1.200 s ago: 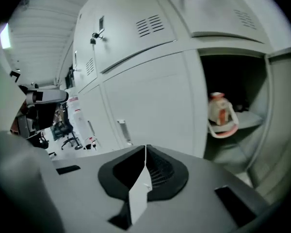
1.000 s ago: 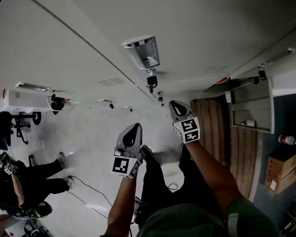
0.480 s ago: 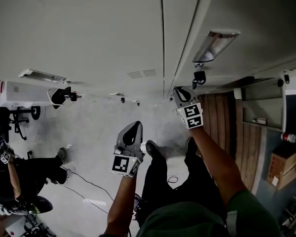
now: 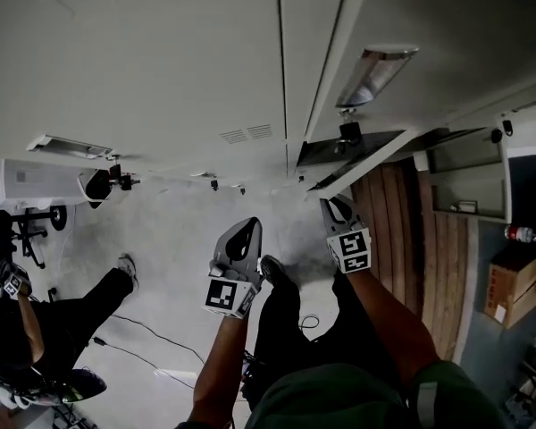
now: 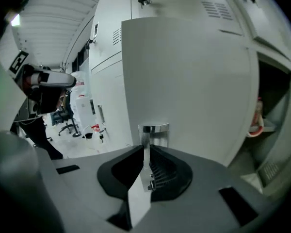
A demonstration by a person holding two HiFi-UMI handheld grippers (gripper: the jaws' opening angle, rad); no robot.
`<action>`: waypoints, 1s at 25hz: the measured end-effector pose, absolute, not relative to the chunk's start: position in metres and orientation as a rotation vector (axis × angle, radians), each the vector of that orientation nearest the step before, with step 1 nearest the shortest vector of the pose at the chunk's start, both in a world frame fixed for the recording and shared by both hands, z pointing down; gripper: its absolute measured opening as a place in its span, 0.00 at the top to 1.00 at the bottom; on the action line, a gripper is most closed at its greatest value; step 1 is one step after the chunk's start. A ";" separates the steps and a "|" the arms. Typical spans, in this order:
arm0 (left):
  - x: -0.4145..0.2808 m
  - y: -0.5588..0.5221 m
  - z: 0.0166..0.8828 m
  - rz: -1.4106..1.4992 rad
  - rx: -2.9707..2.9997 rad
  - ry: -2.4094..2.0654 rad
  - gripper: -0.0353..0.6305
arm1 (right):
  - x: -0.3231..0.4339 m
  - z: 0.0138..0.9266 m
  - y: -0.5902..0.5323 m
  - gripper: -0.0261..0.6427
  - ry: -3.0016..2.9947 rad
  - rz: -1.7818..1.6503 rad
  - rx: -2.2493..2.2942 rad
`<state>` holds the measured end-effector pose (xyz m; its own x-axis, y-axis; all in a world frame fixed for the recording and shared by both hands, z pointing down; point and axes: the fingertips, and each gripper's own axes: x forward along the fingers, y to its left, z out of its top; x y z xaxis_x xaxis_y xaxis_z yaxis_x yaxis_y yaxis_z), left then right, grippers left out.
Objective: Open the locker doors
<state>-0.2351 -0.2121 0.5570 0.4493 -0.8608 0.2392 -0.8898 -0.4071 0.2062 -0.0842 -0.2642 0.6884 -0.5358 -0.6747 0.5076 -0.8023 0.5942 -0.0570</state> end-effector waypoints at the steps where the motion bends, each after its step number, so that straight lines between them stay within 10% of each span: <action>1: -0.232 -0.211 0.558 0.140 2.406 -1.492 0.95 | -0.075 0.691 -0.249 0.94 -2.349 0.414 1.220; 6: -0.217 -0.205 0.563 0.159 2.417 -1.467 0.95 | -0.062 0.709 -0.199 0.65 -2.233 0.626 1.345; 25: -0.130 -0.187 0.568 0.218 2.446 -1.410 0.95 | 0.077 0.699 -0.165 0.75 -2.103 0.809 1.560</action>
